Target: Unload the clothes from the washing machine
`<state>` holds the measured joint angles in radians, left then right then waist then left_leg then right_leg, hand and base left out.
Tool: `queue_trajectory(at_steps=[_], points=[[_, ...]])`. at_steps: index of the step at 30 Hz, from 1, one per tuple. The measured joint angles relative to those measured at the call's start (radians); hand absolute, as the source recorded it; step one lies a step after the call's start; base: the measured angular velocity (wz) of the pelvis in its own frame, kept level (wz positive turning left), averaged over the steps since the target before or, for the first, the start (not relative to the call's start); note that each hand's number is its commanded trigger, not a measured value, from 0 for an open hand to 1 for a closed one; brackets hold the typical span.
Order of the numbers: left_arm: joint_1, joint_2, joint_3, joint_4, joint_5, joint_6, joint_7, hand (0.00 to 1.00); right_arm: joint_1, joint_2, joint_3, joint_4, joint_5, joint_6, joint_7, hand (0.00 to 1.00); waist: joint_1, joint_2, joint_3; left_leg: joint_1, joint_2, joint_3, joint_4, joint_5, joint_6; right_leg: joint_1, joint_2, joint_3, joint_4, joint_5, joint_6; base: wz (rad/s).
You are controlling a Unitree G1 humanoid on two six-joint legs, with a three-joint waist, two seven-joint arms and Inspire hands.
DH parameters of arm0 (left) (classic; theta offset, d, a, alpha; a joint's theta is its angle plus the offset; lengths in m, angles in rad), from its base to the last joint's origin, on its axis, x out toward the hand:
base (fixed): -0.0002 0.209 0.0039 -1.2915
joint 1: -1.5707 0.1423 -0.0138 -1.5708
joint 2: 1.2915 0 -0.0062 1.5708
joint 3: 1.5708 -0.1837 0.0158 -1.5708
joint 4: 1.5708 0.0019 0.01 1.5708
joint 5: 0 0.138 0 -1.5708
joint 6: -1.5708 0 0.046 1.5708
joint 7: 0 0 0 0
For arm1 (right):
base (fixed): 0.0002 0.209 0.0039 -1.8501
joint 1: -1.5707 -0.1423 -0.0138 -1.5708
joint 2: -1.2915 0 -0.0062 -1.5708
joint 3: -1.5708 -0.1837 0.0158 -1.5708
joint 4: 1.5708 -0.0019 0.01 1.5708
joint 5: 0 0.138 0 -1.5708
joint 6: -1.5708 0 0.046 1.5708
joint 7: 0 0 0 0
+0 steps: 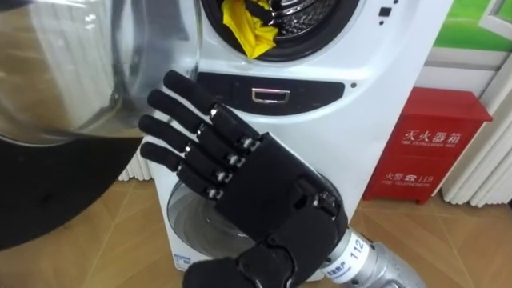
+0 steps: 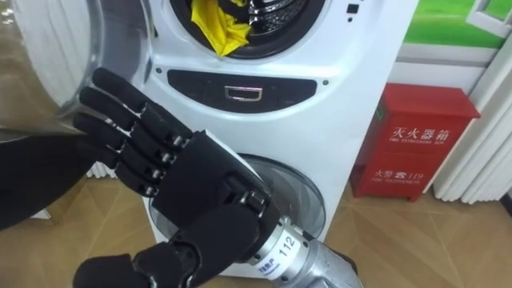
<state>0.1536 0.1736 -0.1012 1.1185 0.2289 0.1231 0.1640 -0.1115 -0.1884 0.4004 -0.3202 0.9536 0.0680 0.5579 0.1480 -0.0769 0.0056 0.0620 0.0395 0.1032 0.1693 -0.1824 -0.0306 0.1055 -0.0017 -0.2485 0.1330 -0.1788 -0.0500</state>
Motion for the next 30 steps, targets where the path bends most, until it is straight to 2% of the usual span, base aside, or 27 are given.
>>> queue_trajectory(at_steps=[7,11,15,21,25,28,30], points=[[0.000,0.000,0.001,0.000,-0.001,0.001,-0.001,0.00,0.000,-0.012,-0.004,-0.013,-0.015,0.000,-0.004,0.00,-0.004,0.000,-0.0002,0.001,0.000,-0.001,0.000,0.000,0.000,0.000,0.000,-0.001,0.002,0.000,0.000,0.00],[0.000,0.000,0.005,0.003,0.000,0.000,0.000,0.00,0.000,-0.021,-0.064,-0.041,-0.099,0.020,-0.023,0.00,-0.009,0.000,-0.0004,0.001,0.000,-0.003,0.001,0.000,0.001,0.002,-0.001,-0.002,0.003,0.000,0.000,0.02],[0.004,0.000,0.004,0.003,0.000,0.000,0.003,0.00,-0.001,-0.032,-0.117,-0.064,-0.144,0.022,-0.048,0.00,-0.016,0.000,-0.0009,0.001,-0.001,-0.004,0.006,0.000,0.001,0.007,-0.001,-0.003,0.003,0.000,0.000,0.03],[0.006,-0.001,0.031,0.003,0.000,0.000,0.007,0.00,-0.031,-0.051,-0.209,-0.077,-0.161,0.021,-0.101,0.00,-0.036,0.005,-0.0021,0.001,-0.001,-0.005,0.018,-0.001,0.002,0.014,-0.001,-0.005,0.002,0.000,0.000,0.02],[0.002,-0.003,0.041,0.004,0.000,0.000,0.021,0.00,-0.038,-0.051,-0.232,-0.075,-0.166,0.021,-0.145,0.00,-0.037,0.007,-0.0021,0.004,-0.001,-0.010,0.019,-0.001,0.001,0.019,0.000,-0.005,0.001,0.000,0.000,0.00],[0.009,-0.007,0.042,0.003,0.000,0.001,0.023,0.00,-0.091,-0.044,-0.226,-0.048,-0.209,0.022,-0.197,0.00,-0.030,0.009,-0.0002,0.010,0.001,-0.008,0.022,-0.001,0.001,0.027,0.001,-0.004,0.004,0.000,0.000,0.00],[0.022,-0.016,0.069,0.001,0.005,0.002,0.030,0.00,-0.146,-0.019,-0.232,-0.027,-0.270,0.026,-0.240,0.00,-0.027,0.007,0.0006,0.012,0.001,-0.010,0.041,-0.005,0.001,0.035,0.000,-0.004,0.009,-0.006,-0.005,0.02]])
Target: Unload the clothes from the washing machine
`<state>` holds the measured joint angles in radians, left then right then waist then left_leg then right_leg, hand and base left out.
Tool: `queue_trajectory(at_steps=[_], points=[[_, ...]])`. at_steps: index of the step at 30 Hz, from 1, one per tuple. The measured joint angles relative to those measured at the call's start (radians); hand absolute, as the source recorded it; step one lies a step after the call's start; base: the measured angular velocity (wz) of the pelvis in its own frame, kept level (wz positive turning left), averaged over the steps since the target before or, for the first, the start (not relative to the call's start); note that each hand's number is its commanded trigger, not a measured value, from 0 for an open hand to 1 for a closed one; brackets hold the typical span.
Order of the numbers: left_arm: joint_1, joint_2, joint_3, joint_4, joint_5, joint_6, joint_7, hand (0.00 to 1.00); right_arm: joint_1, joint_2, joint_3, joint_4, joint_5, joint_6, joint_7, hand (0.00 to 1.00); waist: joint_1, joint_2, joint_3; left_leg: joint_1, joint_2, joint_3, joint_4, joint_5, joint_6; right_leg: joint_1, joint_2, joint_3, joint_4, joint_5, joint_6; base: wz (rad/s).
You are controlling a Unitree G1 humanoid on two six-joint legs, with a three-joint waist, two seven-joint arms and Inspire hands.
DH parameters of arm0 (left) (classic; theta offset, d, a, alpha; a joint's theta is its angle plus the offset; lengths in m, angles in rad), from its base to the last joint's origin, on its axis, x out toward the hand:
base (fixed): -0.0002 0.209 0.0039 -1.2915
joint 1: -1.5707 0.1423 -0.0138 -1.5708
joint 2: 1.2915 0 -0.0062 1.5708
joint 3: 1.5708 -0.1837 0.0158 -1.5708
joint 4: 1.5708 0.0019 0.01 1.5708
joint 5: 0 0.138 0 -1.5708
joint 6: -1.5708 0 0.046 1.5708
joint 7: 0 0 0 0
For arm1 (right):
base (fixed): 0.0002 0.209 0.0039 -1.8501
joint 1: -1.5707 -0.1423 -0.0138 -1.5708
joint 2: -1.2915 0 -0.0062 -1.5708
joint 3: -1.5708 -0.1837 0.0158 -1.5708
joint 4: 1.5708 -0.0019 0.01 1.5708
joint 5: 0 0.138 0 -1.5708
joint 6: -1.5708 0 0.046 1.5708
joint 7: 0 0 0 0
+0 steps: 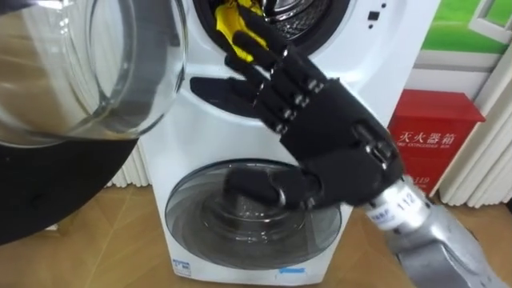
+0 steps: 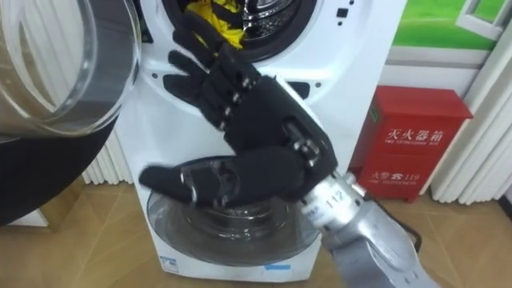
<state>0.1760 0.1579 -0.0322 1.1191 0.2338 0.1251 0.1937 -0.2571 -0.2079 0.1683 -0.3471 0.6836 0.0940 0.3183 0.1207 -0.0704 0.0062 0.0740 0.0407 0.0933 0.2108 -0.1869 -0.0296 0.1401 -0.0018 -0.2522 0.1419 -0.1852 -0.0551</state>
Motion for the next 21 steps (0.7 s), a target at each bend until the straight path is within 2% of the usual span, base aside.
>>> queue_trajectory(at_steps=[2,3,4,6,9,10,11,12,13,14,15,16,17,19,20,21], points=[[0.013,-0.001,0.011,0.001,0.003,0.002,0.001,0.00,-0.026,0.008,-0.004,0.001,-0.035,0.000,-0.028,0.00,0.000,-0.001,0.0030,-0.016,0.001,-0.015,0.046,-0.017,-0.003,0.001,0.001,0.004,0.019,-0.018,-0.007,0.20],[0.012,0.003,0.012,0.001,0.003,0.007,0.002,0.00,-0.027,0.010,-0.008,0.003,-0.040,-0.005,-0.047,0.00,-0.001,-0.013,0.0043,-0.030,0.003,-0.023,0.091,-0.030,-0.004,-0.001,0.001,0.005,0.043,-0.036,-0.011,0.35],[0.013,0.006,0.013,0.001,0.003,0.008,0.002,0.00,-0.027,0.010,-0.009,0.009,-0.053,-0.008,-0.055,0.00,0.000,-0.014,0.0070,-0.041,0.004,-0.029,0.120,-0.036,-0.005,-0.006,0.000,0.005,0.060,-0.047,-0.014,0.36],[0.018,0.013,0.022,0.000,0.002,0.013,-0.004,0.00,-0.033,0.010,-0.013,0.042,-0.084,-0.007,-0.083,0.00,0.025,-0.022,0.0073,-0.120,0.024,-0.035,0.309,-0.070,-0.010,-0.029,0.005,0.008,0.130,-0.095,-0.026,0.16],[0.031,0.010,0.028,0.000,0.002,0.017,-0.022,0.00,-0.047,0.019,-0.013,0.074,-0.105,-0.012,-0.110,0.00,0.050,-0.010,0.0079,-0.206,0.053,-0.044,0.483,-0.069,-0.008,-0.007,0.024,0.002,0.151,-0.114,-0.043,0.08],[0.034,0.011,0.028,0.002,0.002,0.017,-0.023,0.00,-0.047,0.019,-0.013,0.083,-0.101,-0.015,-0.116,0.00,0.052,-0.010,0.0082,-0.215,0.052,-0.047,0.494,-0.071,-0.008,-0.003,0.026,0.004,0.151,-0.116,-0.045,0.34],[0.034,0.010,0.026,0.004,0.002,0.017,-0.023,0.00,-0.052,0.019,-0.013,0.099,-0.095,-0.018,-0.137,0.00,0.052,-0.014,0.0088,-0.244,0.048,-0.047,0.459,-0.076,-0.008,-0.001,0.027,0.008,0.151,-0.121,-0.049,0.34],[0.035,0.009,0.018,0.003,0.002,0.018,-0.022,0.00,-0.061,0.017,-0.013,0.119,-0.096,-0.018,-0.158,0.00,0.051,-0.015,0.0099,-0.283,0.032,-0.044,0.387,-0.072,-0.012,-0.002,0.023,0.009,0.151,-0.128,-0.047,0.25],[0.037,0.008,0.017,0.003,0.002,0.018,-0.022,0.00,-0.071,0.018,-0.013,0.137,-0.096,-0.018,-0.161,0.00,0.057,-0.014,0.0099,-0.300,0.029,-0.039,0.341,-0.065,-0.013,-0.001,0.021,0.009,0.150,-0.131,-0.045,0.00],[0.038,0.011,0.018,0.003,0.002,0.020,-0.021,0.00,-0.085,0.018,-0.013,0.164,-0.096,-0.016,-0.176,0.00,0.069,-0.016,0.0113,-0.329,0.021,-0.036,0.248,0.004,-0.014,-0.004,0.019,0.009,0.149,-0.136,-0.042,-0.31],[0.046,0.015,0.020,0.003,0.001,0.019,-0.013,0.00,-0.086,0.019,-0.009,0.173,-0.096,-0.009,-0.191,0.00,0.089,-0.025,0.0042,-0.331,0.015,-0.035,0.192,0.082,-0.009,0.000,0.010,0.014,0.147,-0.144,-0.037,-0.29],[0.051,0.015,0.019,0.003,0.002,0.019,-0.008,0.00,-0.086,0.018,-0.003,0.173,-0.096,-0.009,-0.200,0.00,0.088,-0.028,0.0005,-0.329,0.012,-0.031,0.181,0.106,0.004,0.004,0.008,0.016,0.144,-0.147,-0.032,-0.14],[0.054,0.015,0.021,0.005,0.002,0.019,-0.007,0.00,-0.086,0.018,0.009,0.171,-0.098,-0.008,-0.215,0.00,0.079,-0.041,-0.0042,-0.319,-0.005,-0.029,0.170,0.123,0.021,0.002,-0.001,0.020,0.132,-0.149,-0.020,0.07],[0.055,0.011,0.024,0.006,0.000,0.015,-0.008,0.00,-0.089,0.015,0.020,0.171,-0.094,-0.007,-0.236,0.00,0.079,-0.049,-0.0076,-0.315,-0.018,-0.020,0.176,0.116,0.031,0.012,-0.011,0.039,0.110,-0.141,-0.007,0.03],[0.047,0.009,0.031,0.005,-0.002,0.012,-0.009,0.00,-0.093,0.012,0.024,0.171,-0.096,-0.008,-0.249,0.00,0.074,-0.043,-0.0034,-0.319,-0.018,-0.018,0.203,0.102,0.036,0.026,-0.014,0.046,0.101,-0.132,0.006,-0.05],[0.047,0.009,0.042,0.003,-0.002,0.005,-0.010,0.00,-0.093,0.010,0.026,0.172,-0.102,-0.008,-0.256,0.00,0.075,-0.034,0.0031,-0.321,-0.019,-0.012,0.236,0.083,0.041,0.048,-0.017,0.061,0.090,-0.128,0.010,-0.08]])
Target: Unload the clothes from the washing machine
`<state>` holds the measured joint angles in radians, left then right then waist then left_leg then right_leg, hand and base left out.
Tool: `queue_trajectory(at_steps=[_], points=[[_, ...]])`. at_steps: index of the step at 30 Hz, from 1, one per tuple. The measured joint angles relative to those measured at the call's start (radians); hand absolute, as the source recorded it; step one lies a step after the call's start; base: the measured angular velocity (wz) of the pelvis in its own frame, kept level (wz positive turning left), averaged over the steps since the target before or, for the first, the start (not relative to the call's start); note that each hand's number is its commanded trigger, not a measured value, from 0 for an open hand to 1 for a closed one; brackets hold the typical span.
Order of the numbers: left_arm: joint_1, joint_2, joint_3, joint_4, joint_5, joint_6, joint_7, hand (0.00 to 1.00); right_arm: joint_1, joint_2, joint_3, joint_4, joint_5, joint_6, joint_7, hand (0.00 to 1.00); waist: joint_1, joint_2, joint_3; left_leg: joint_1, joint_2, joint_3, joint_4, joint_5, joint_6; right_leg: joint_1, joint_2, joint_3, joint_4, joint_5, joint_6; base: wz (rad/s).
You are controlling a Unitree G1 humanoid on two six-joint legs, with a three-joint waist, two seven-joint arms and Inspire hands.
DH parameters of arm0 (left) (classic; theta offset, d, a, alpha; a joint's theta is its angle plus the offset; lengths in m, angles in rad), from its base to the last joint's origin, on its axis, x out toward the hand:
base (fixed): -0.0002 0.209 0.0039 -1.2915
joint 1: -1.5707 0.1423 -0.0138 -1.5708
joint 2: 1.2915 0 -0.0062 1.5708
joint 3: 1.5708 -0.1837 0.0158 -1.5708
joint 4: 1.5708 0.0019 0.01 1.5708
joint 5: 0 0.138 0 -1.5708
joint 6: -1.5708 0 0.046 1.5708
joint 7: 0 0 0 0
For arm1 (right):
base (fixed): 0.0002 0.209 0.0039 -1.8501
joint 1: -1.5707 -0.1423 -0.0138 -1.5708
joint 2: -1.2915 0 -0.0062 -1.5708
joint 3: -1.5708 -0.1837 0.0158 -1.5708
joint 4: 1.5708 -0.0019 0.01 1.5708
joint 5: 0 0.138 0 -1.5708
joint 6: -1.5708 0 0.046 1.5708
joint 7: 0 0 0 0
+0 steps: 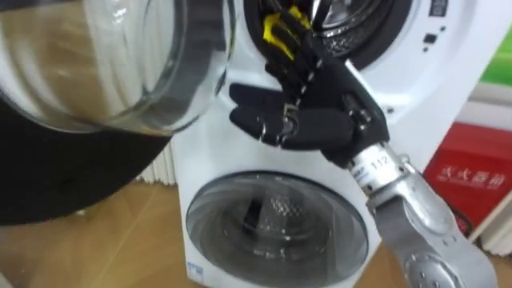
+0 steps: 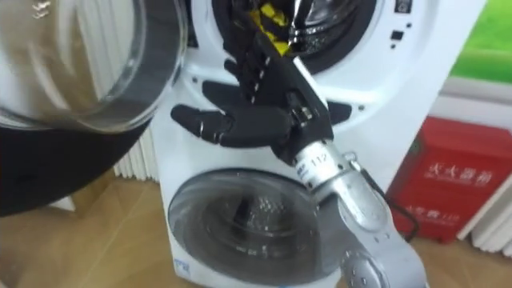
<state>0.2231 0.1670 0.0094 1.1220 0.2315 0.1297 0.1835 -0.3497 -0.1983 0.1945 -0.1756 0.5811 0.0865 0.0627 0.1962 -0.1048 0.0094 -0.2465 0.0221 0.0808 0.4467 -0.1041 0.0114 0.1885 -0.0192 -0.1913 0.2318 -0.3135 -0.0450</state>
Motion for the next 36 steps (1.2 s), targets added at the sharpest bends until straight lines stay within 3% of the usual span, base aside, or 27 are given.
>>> queue_trajectory(at_steps=[1,2,4,6,8,10,11,12,13,15,17,19,20,21,22,24,27,32,33,36], points=[[0.000,0.000,0.005,-0.001,-0.002,-0.003,-0.001,0.00,0.000,-0.002,0.001,0.000,-0.001,0.000,0.000,0.00,0.000,0.007,0.0045,0.002,-0.001,0.002,0.004,-0.014,-0.001,0.011,-0.002,0.003,-0.006,0.000,0.000,-0.15],[-0.003,0.001,0.009,-0.001,-0.004,-0.004,-0.004,0.00,0.000,-0.006,0.000,0.000,-0.002,-0.003,-0.001,0.00,-0.003,0.018,0.0004,0.012,-0.005,0.012,-0.008,-0.040,-0.003,0.022,-0.007,0.002,-0.010,-0.004,0.007,-0.04],[-0.018,0.003,0.008,-0.001,-0.006,-0.004,-0.006,0.00,-0.003,-0.021,-0.002,-0.001,-0.002,-0.008,-0.011,0.00,-0.016,0.018,0.0012,0.023,-0.025,0.017,-0.017,-0.044,0.006,0.014,-0.028,-0.003,0.009,-0.016,0.028,0.04],[-0.040,0.003,0.008,-0.002,-0.004,0.001,-0.011,0.00,-0.003,-0.022,-0.001,-0.001,-0.040,-0.010,-0.018,0.00,-0.025,0.019,0.0005,0.037,-0.045,0.044,-0.026,-0.056,0.025,-0.020,-0.065,-0.008,0.102,-0.035,0.062,-0.04],[-0.065,0.006,0.007,-0.002,-0.003,0.001,-0.011,0.00,-0.002,-0.027,-0.001,-0.001,-0.060,-0.014,-0.018,0.00,-0.033,0.017,0.0016,0.068,-0.061,0.054,-0.051,-0.066,0.040,-0.062,-0.096,-0.012,0.231,-0.040,0.071,0.12],[-0.094,0.006,0.006,-0.003,-0.001,0.001,-0.012,0.00,-0.003,-0.034,-0.002,-0.001,-0.091,-0.022,-0.016,0.00,-0.047,0.013,0.0024,0.103,-0.084,0.059,-0.060,-0.080,0.060,-0.085,-0.130,-0.012,0.341,-0.029,0.090,0.26],[-0.107,0.007,0.006,-0.009,-0.002,0.000,-0.012,0.00,-0.003,-0.037,-0.002,-0.001,-0.103,-0.026,-0.015,0.00,-0.054,0.014,0.0009,0.133,-0.092,0.055,-0.073,-0.090,0.070,-0.094,-0.141,-0.011,0.393,-0.002,0.110,0.16],[-0.119,0.012,0.006,-0.015,-0.002,-0.005,-0.010,0.00,0.000,-0.041,-0.003,-0.001,-0.111,-0.028,-0.010,0.00,-0.056,0.020,0.0021,0.166,-0.089,0.050,-0.094,-0.098,0.075,-0.109,-0.134,-0.001,0.443,0.040,0.112,0.06],[-0.123,0.017,0.003,-0.015,-0.002,-0.008,-0.007,0.00,0.005,-0.041,-0.004,0.000,-0.110,-0.028,-0.004,0.00,-0.055,0.029,0.0052,0.183,-0.084,0.046,-0.111,-0.099,0.076,-0.116,-0.130,-0.002,0.454,0.044,0.108,-0.15],[-0.141,0.025,0.005,-0.012,-0.002,-0.014,0.007,0.00,0.028,-0.045,-0.013,0.000,-0.116,-0.026,0.018,0.00,-0.054,0.047,-0.0017,0.225,-0.050,0.037,-0.152,-0.098,0.075,-0.173,-0.093,-0.007,0.391,-0.012,0.086,-0.07],[-0.144,0.034,0.004,-0.004,-0.002,-0.027,0.010,0.00,0.041,-0.046,-0.022,0.001,-0.117,-0.015,0.023,0.00,-0.060,0.047,-0.0023,0.250,-0.041,0.031,-0.173,-0.098,0.075,-0.225,-0.076,-0.004,0.279,-0.010,0.077,0.10],[-0.142,0.034,0.001,-0.002,-0.002,-0.030,0.014,0.00,0.041,-0.045,-0.022,0.000,-0.118,-0.010,0.024,0.00,-0.064,0.049,-0.0015,0.271,-0.042,0.031,-0.185,-0.098,0.075,-0.254,-0.066,0.013,0.128,0.048,0.067,0.11],[-0.131,0.033,0.001,0.003,-0.002,-0.029,0.027,0.00,0.045,-0.046,-0.022,0.001,-0.117,-0.009,0.024,0.00,-0.069,0.052,-0.0005,0.296,-0.045,0.030,-0.205,-0.100,0.072,-0.262,-0.059,0.029,0.078,0.153,0.064,0.16],[-0.120,0.029,0.005,0.009,-0.001,-0.026,0.035,0.00,0.054,-0.051,-0.022,0.001,-0.117,-0.005,0.026,0.00,-0.074,0.061,-0.0073,0.327,-0.045,0.024,-0.233,-0.104,0.064,-0.250,-0.050,0.038,0.059,0.209,0.055,0.09],[-0.108,0.027,0.006,0.009,0.000,-0.026,0.040,0.00,0.054,-0.055,-0.022,0.001,-0.117,-0.003,0.027,0.00,-0.073,0.068,-0.0123,0.338,-0.041,0.023,-0.247,-0.105,0.062,-0.238,-0.045,0.037,0.048,0.212,0.054,-0.08],[-0.080,0.024,0.009,0.012,0.000,-0.019,0.050,0.00,0.051,-0.063,-0.029,0.000,-0.115,-0.003,0.027,0.00,-0.061,0.084,-0.0135,0.349,-0.025,0.029,-0.266,-0.110,0.049,-0.218,-0.026,0.034,0.007,0.224,0.043,-0.16],[-0.054,0.023,0.009,0.014,0.000,-0.007,0.051,0.00,0.045,-0.060,-0.031,0.000,-0.116,-0.003,0.020,0.00,-0.052,0.090,-0.0093,0.359,-0.010,0.046,-0.284,-0.111,0.038,-0.222,-0.005,0.040,0.001,0.226,0.040,-0.16],[-0.040,0.011,0.006,0.008,-0.002,-0.007,0.042,0.00,-0.036,-0.060,-0.031,-0.003,-0.104,-0.004,0.019,0.00,-0.057,0.081,-0.0108,0.355,0.006,0.053,-0.283,-0.118,0.026,-0.226,0.016,0.042,-0.013,0.227,0.038,-0.07],[-0.042,0.007,0.007,0.002,-0.002,-0.010,0.041,0.00,-0.049,-0.063,-0.032,-0.013,-0.103,-0.004,0.010,0.00,-0.059,0.074,-0.0153,0.355,0.009,0.051,-0.285,-0.119,0.024,-0.226,0.019,0.040,-0.013,0.227,0.038,0.00],[-0.054,0.007,0.007,0.001,-0.004,-0.021,0.043,0.00,-0.053,-0.071,-0.052,-0.049,-0.088,-0.006,0.001,0.00,-0.064,0.061,-0.0164,0.364,0.016,0.047,-0.284,-0.121,0.021,-0.212,0.021,0.018,-0.018,0.227,0.038,0.10]])
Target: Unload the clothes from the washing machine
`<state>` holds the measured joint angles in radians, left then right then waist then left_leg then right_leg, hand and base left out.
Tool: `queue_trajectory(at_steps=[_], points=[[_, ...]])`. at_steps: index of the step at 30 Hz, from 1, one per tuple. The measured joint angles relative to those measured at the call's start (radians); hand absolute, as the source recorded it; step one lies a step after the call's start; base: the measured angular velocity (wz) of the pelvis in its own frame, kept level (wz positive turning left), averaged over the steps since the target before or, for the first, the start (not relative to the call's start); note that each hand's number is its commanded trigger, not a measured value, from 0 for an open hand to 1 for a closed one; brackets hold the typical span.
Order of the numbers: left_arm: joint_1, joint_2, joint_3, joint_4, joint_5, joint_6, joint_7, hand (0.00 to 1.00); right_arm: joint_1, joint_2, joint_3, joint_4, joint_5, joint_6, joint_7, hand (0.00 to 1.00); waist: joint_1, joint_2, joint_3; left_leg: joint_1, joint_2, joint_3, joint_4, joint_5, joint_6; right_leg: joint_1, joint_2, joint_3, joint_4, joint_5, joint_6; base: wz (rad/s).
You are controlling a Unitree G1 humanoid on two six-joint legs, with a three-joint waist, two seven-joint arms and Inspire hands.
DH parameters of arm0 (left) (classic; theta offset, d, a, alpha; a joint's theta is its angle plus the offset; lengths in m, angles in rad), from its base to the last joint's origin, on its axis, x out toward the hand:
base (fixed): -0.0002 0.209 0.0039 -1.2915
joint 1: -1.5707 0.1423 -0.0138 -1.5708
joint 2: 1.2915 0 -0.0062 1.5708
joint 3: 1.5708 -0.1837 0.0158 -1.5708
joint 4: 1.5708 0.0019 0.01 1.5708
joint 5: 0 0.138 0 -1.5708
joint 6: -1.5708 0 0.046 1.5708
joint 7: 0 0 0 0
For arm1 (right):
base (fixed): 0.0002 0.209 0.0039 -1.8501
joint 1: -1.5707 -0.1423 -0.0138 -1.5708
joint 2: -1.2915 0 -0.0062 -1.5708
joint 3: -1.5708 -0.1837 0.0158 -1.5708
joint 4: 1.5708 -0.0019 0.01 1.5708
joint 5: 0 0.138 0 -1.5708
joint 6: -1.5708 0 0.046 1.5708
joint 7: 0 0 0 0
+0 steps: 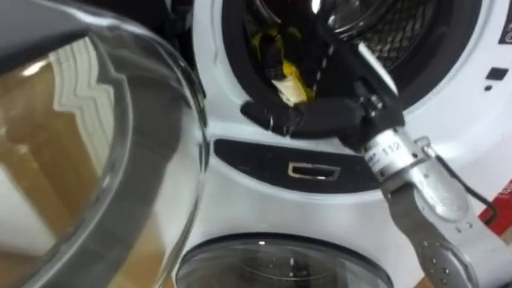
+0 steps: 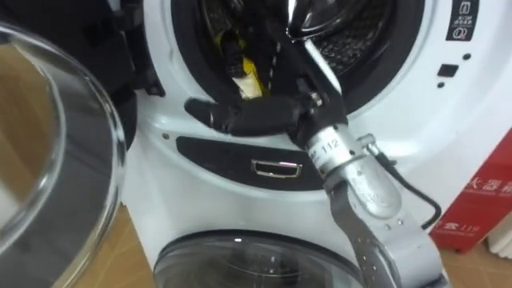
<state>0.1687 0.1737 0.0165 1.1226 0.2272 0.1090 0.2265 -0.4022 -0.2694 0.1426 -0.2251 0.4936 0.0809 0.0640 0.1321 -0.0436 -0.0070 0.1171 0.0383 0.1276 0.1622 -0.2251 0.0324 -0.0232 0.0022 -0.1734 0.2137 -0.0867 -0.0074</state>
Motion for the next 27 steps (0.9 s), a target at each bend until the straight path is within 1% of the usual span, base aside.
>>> queue_trajectory(at_steps=[1,3,4,5,8,9,12,15,19,23,26,27], points=[[-0.002,0.000,0.000,-0.001,0.000,-0.002,0.001,0.00,0.000,-0.002,-0.005,-0.004,0.002,0.000,-0.002,0.00,-0.003,-0.006,-0.0012,0.001,0.000,-0.002,0.000,0.000,0.000,0.005,0.000,-0.002,-0.006,0.000,0.000,0.09],[-0.006,0.000,0.001,-0.003,0.001,-0.008,0.011,0.00,-0.001,-0.011,-0.022,-0.029,0.004,0.000,-0.020,0.00,-0.014,-0.020,0.0042,0.001,0.000,-0.005,0.000,0.000,-0.001,0.011,0.000,-0.005,-0.016,0.000,0.000,0.06],[-0.006,0.000,0.001,-0.003,0.002,-0.008,0.011,0.00,-0.001,-0.011,-0.026,-0.032,0.004,0.000,-0.020,0.00,-0.019,-0.021,0.0043,0.001,0.000,-0.006,-0.001,-0.001,-0.001,0.013,0.001,-0.006,-0.018,0.000,0.000,0.00],[-0.004,-0.001,0.001,-0.003,0.002,-0.007,0.011,0.00,-0.001,-0.014,-0.040,-0.032,0.003,0.000,-0.019,0.00,-0.026,-0.022,0.0038,0.004,0.000,-0.006,-0.003,-0.002,-0.001,0.017,0.003,-0.004,-0.028,0.002,-0.003,-0.04],[0.001,-0.001,0.017,-0.004,0.002,-0.006,0.011,0.00,-0.001,-0.024,-0.091,-0.032,0.004,0.000,-0.031,0.00,-0.032,-0.018,0.0073,0.010,0.000,-0.001,-0.013,-0.005,-0.003,0.020,0.007,0.004,-0.030,0.003,-0.004,-0.08],[0.008,0.001,0.023,-0.004,0.002,-0.005,0.011,0.00,-0.001,-0.032,-0.100,-0.032,0.004,0.000,-0.041,0.00,-0.040,-0.016,0.0084,0.011,0.002,-0.001,-0.013,-0.006,-0.004,0.020,0.009,0.006,-0.030,0.003,-0.004,-0.06],[0.025,0.001,0.026,-0.003,0.002,0.002,0.011,0.00,0.000,-0.039,-0.101,-0.031,0.003,0.000,-0.059,0.00,-0.050,-0.012,0.0108,0.015,0.006,0.003,-0.013,-0.009,-0.008,0.023,0.016,0.010,-0.032,0.003,-0.005,-0.07],[0.026,0.000,0.038,-0.003,0.003,0.005,0.010,0.00,0.000,-0.050,-0.100,-0.030,-0.027,0.001,-0.058,0.00,-0.050,-0.013,0.0095,0.015,0.009,0.003,-0.011,-0.009,-0.010,0.030,0.019,0.009,-0.045,0.005,-0.008,0.00],[0.023,-0.001,0.038,-0.005,0.003,0.016,0.007,0.00,-0.001,-0.061,-0.100,-0.019,-0.074,0.003,-0.049,0.00,-0.046,-0.013,0.0087,0.016,0.010,0.002,-0.011,-0.009,-0.010,0.030,0.020,0.007,-0.045,0.005,-0.008,0.00],[0.020,-0.001,0.041,-0.019,0.003,0.019,-0.003,0.00,-0.002,-0.089,-0.100,0.041,-0.079,0.008,-0.044,0.00,-0.041,-0.019,0.0053,0.017,0.008,0.001,-0.010,-0.009,-0.010,0.031,0.017,0.007,-0.045,0.005,-0.008,0.00],[0.027,0.002,0.041,-0.028,0.004,0.031,-0.007,0.00,-0.015,-0.102,-0.096,0.059,-0.086,0.017,-0.029,0.00,-0.040,-0.025,0.0058,0.016,0.008,-0.001,-0.009,-0.009,-0.009,0.032,0.017,0.007,-0.045,0.005,-0.009,0.02],[0.029,0.003,0.042,-0.032,0.004,0.039,-0.012,0.00,-0.033,-0.103,-0.093,0.095,-0.086,0.017,-0.014,0.00,-0.042,-0.030,0.0085,0.018,0.007,-0.006,-0.007,-0.009,-0.009,0.038,0.017,0.008,-0.046,0.004,-0.010,0.10]])
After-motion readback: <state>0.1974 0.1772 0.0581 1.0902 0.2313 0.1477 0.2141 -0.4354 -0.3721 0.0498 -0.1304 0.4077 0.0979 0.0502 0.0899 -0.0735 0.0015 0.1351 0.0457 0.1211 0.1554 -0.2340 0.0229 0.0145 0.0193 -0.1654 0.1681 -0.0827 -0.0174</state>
